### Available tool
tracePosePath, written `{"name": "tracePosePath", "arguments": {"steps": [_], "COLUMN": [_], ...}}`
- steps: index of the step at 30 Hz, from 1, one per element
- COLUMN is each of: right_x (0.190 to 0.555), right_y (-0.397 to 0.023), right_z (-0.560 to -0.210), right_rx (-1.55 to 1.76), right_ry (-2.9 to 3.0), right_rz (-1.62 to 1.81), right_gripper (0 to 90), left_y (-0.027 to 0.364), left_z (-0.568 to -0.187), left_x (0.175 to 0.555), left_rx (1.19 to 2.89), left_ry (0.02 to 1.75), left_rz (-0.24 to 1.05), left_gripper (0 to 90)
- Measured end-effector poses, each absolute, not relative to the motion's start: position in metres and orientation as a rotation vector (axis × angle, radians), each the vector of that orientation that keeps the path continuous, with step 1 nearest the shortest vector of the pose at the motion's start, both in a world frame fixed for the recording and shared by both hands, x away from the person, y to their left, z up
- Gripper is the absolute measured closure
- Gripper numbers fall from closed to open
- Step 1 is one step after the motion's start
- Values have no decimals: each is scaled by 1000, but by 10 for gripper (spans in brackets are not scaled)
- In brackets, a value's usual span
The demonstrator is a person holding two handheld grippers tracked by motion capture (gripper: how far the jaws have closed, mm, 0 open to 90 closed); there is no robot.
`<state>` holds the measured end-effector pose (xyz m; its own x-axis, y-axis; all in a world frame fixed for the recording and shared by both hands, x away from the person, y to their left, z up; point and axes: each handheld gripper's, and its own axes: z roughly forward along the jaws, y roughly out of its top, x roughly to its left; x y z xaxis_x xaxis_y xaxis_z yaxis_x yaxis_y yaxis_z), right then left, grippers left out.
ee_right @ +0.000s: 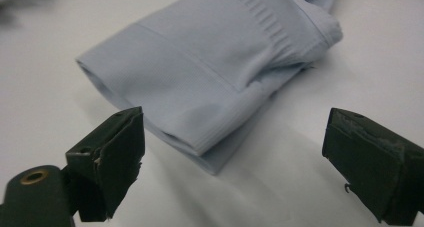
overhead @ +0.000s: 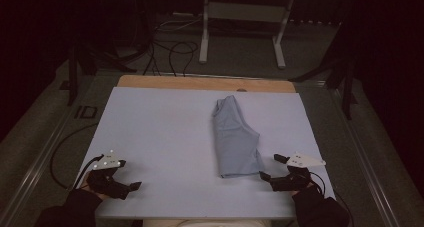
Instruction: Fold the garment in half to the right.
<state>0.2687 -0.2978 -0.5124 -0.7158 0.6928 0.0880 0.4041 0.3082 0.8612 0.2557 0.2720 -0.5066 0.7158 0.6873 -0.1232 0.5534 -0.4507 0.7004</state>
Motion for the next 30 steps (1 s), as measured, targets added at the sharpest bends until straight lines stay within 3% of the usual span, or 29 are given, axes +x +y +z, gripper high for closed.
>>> {"name": "tracePosePath", "arguments": {"steps": [30], "right_x": [272], "right_y": [-296], "right_z": [-516], "right_rx": [997], "right_ry": [2284], "right_rz": [1326], "right_gripper": [98], "left_y": [256], "left_z": [-508], "left_x": [252], "left_rx": [2153], "left_ry": [899], "left_rz": [265], "left_gripper": [1]}}
